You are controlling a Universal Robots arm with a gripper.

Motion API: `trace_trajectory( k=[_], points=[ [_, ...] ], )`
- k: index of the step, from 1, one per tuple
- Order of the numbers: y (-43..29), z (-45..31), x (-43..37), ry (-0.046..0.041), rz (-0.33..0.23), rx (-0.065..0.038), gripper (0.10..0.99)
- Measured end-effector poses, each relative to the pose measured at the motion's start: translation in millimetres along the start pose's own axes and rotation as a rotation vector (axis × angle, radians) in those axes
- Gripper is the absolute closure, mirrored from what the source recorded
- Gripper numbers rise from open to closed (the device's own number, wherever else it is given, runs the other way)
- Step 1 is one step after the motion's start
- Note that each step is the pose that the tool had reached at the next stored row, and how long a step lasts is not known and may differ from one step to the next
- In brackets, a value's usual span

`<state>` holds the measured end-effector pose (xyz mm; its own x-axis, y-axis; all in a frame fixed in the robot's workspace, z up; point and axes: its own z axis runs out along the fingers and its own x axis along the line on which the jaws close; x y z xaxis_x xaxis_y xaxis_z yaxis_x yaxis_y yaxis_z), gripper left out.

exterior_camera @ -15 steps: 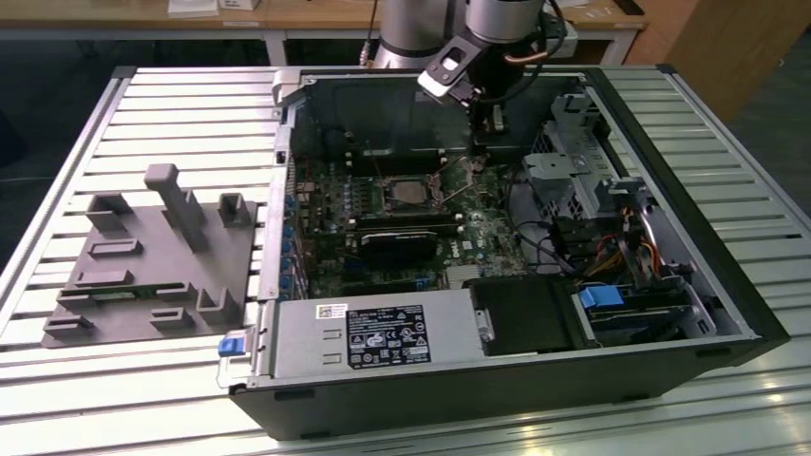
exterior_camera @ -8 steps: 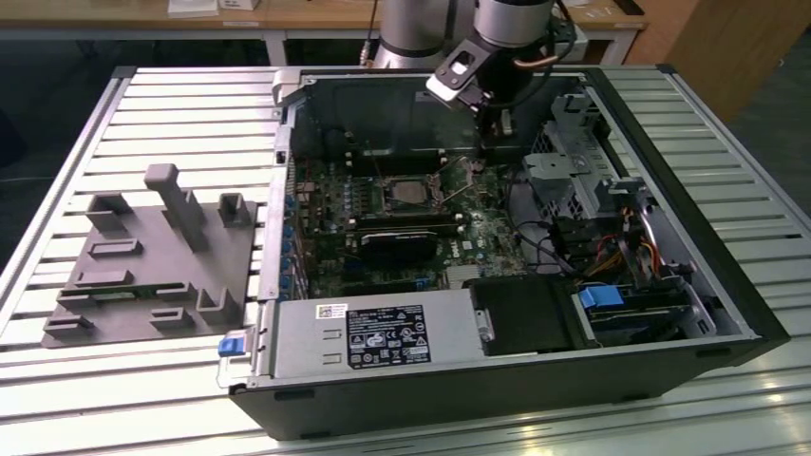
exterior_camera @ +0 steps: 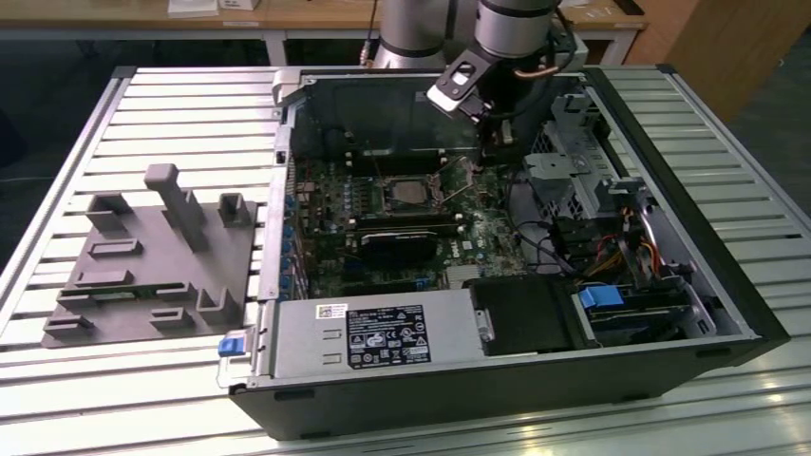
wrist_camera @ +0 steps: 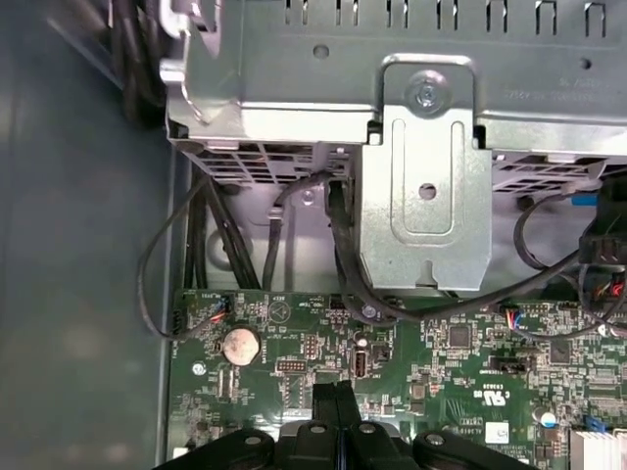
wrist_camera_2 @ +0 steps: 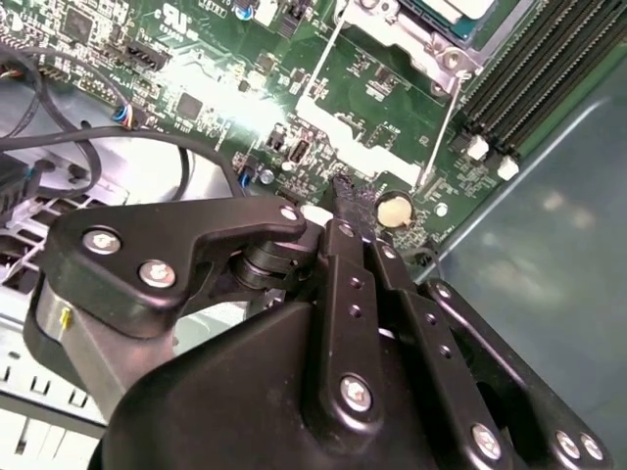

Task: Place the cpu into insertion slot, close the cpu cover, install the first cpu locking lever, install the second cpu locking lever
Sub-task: 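Close the cpu cover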

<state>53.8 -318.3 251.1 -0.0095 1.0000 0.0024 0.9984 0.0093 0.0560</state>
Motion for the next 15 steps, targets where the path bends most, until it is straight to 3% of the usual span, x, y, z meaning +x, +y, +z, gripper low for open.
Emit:
trace_trajectory(
  k=[9, 15],
  points=[
    [-0.1, 13.5, -0.1, 0.0000, 0.000, 0.000, 0.984],
    [-0.2, 14.7, -0.1, -0.0001, 0.000, 0.000, 0.984]
  ],
)
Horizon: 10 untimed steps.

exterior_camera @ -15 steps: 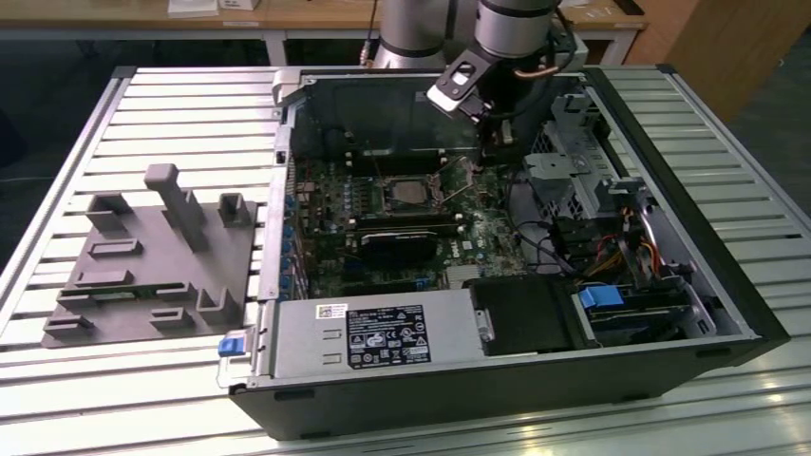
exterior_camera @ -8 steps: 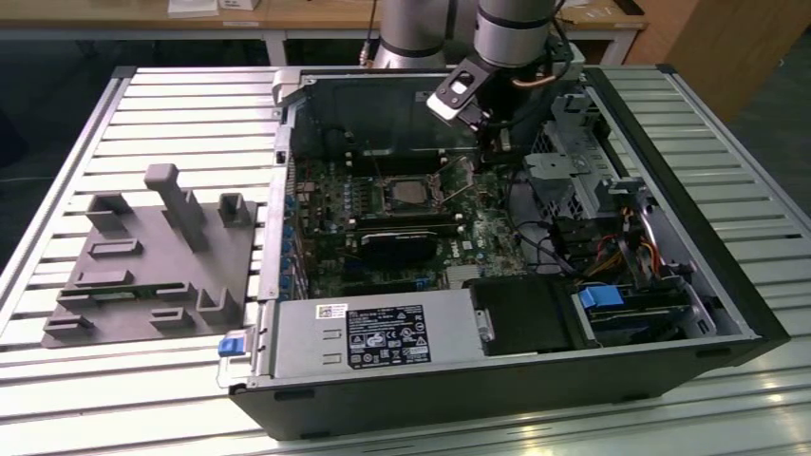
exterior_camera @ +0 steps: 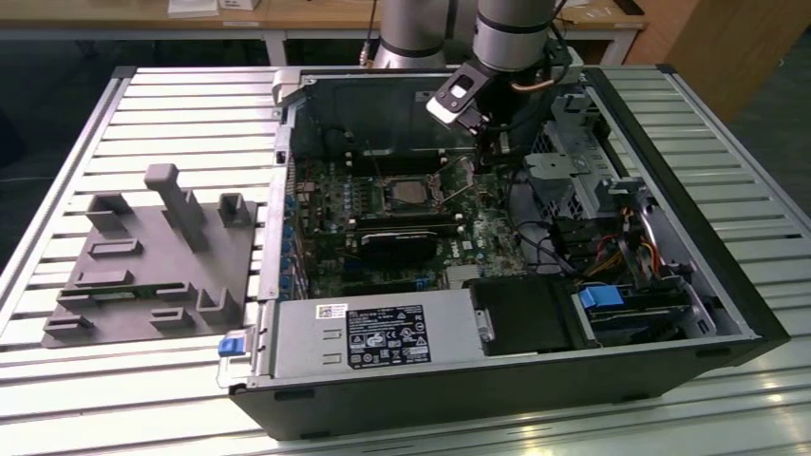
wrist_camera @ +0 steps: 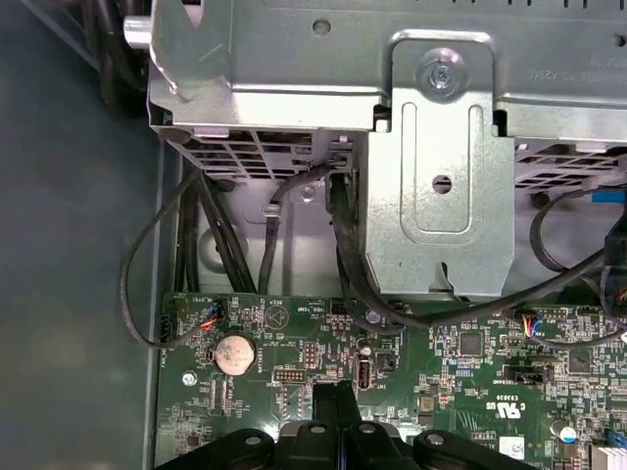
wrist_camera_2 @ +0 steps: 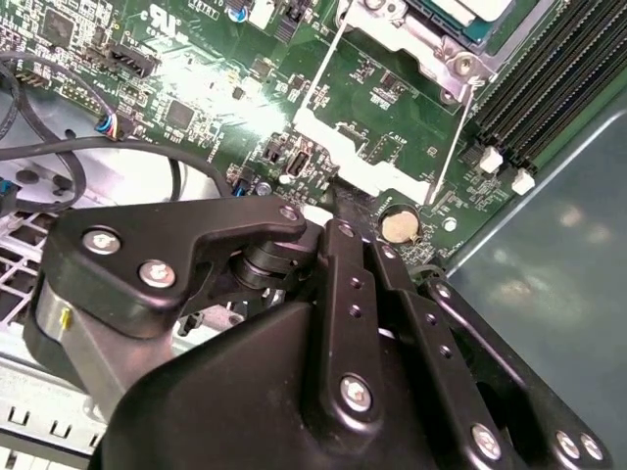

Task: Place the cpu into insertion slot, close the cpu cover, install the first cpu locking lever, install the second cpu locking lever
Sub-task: 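Close the cpu cover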

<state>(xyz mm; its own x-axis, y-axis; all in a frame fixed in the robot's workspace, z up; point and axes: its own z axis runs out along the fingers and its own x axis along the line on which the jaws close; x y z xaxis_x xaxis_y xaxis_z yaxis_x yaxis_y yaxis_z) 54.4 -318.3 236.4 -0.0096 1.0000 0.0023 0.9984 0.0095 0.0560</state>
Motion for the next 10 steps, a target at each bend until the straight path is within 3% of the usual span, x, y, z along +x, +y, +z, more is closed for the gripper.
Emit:
trace_trajectory(
  k=[1, 2, 5, 7, 8, 10],
  points=[
    [0.1, 0.2, 0.0, 0.0002, 0.000, 0.004, 0.984],
    [0.2, 0.5, 0.1, 0.0002, 0.000, 0.018, 0.984],
    [0.8, 1.0, 0.0, -0.0013, 0.000, 0.071, 0.984],
    [1.0, 1.4, 0.0, -0.0022, 0.000, 0.101, 0.984],
    [1.0, 1.4, 0.0, -0.0028, 0.000, 0.110, 0.984],
    [0.9, 1.4, 0.0, -0.0031, 0.000, 0.113, 0.984]
  ],
)
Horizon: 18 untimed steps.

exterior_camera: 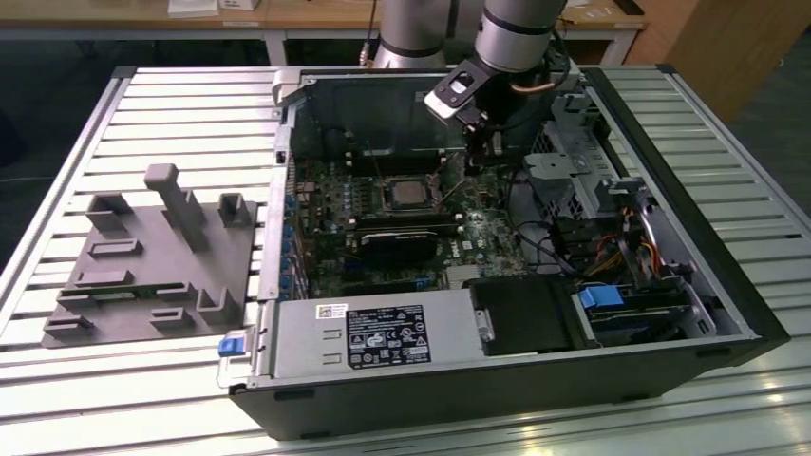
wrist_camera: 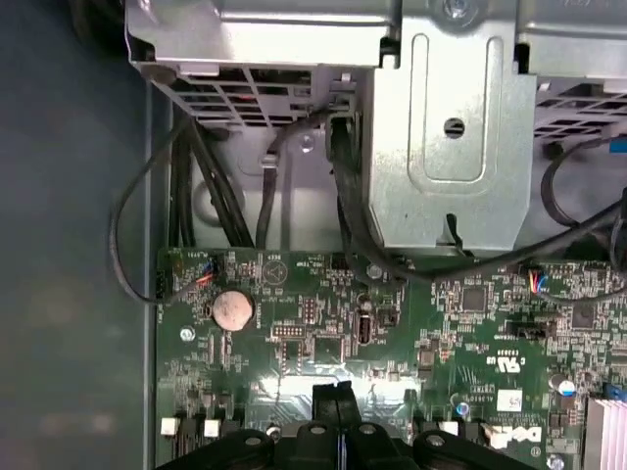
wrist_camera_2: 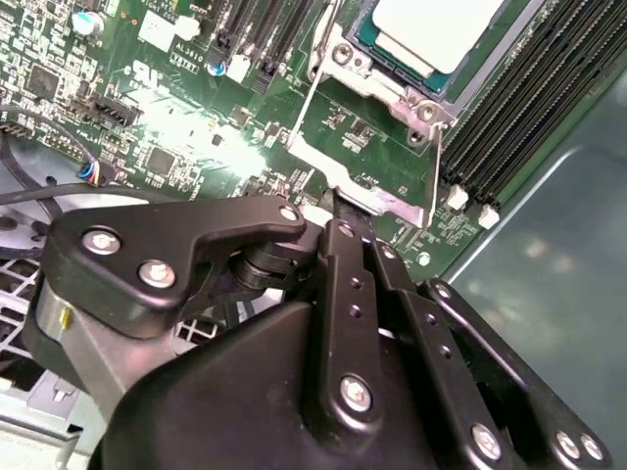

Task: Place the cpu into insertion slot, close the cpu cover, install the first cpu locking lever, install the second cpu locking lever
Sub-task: 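Close the cpu cover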

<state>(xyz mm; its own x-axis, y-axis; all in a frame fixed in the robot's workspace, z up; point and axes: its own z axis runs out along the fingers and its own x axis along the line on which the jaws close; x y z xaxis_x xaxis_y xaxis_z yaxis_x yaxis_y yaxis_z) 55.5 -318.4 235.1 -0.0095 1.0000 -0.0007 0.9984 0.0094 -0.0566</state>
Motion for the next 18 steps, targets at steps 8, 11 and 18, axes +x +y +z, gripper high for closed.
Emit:
trace_trajectory(
  k=[8, 11, 18],
  points=[
    [-13.3, 0.9, 0.2, 0.0002, 0.000, -0.009, 0.984],
    [-25.7, 1.6, 0.3, 0.0000, 0.000, -0.022, 0.984],
    [-52.4, 3.2, 0.5, 0.0000, 0.000, -0.052, 0.984]
  ],
)
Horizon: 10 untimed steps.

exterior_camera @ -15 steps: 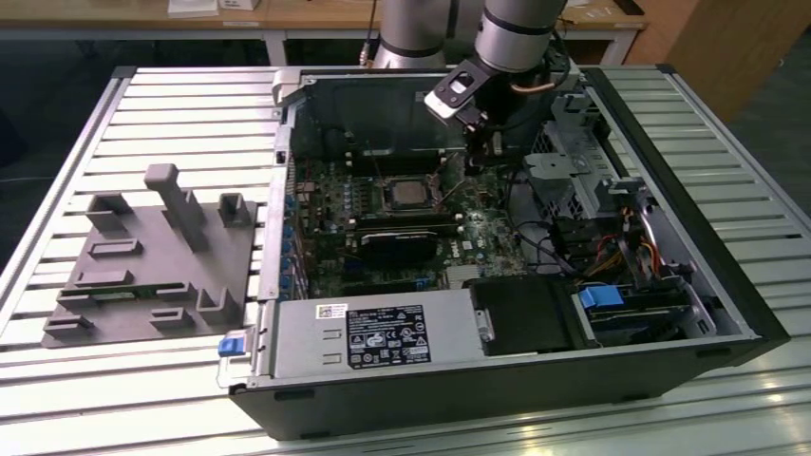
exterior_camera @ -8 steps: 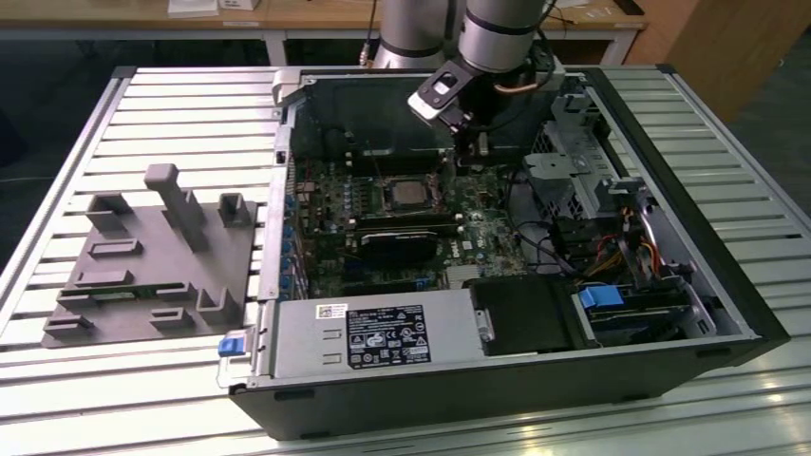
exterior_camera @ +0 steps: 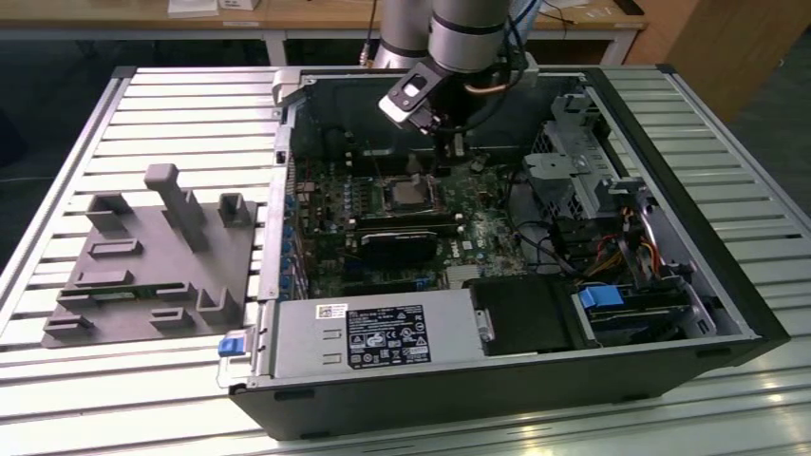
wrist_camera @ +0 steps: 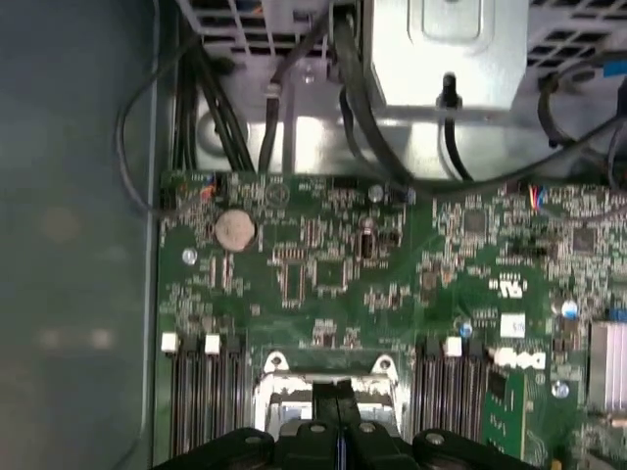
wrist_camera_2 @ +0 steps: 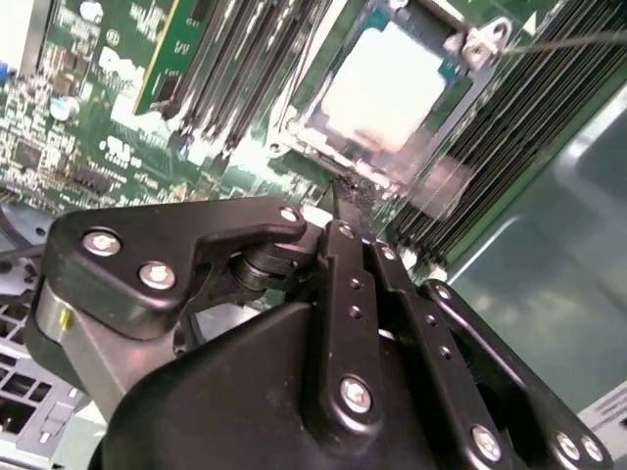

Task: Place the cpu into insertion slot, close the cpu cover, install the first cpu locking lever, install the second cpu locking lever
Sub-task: 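Close the cpu cover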

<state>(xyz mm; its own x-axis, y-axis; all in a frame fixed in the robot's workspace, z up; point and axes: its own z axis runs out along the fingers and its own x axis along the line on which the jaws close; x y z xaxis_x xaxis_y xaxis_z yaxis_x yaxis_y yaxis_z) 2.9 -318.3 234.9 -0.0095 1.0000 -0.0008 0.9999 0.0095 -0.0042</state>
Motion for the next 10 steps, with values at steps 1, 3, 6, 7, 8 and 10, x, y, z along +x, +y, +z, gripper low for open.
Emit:
trace_trajectory(
  k=[1, 3, 6, 7, 8, 10],
  points=[
    [-1.6, 0.0, 0.0, 0.0001, 0.000, -0.002, 0.984],
    [-3.8, 0.0, 0.1, -0.0002, 0.000, -0.006, 0.984],
    [-7.4, -0.1, 0.0, -0.0005, 0.000, -0.015, 0.984],
    [-9.4, 0.0, 0.0, -0.0006, 0.000, -0.023, 0.984],
    [-11.8, 0.2, 0.0, -0.0006, 0.000, -0.032, 0.984],
    [-17.3, 0.8, -0.1, -0.0007, 0.000, -0.049, 0.984]
  ],
)
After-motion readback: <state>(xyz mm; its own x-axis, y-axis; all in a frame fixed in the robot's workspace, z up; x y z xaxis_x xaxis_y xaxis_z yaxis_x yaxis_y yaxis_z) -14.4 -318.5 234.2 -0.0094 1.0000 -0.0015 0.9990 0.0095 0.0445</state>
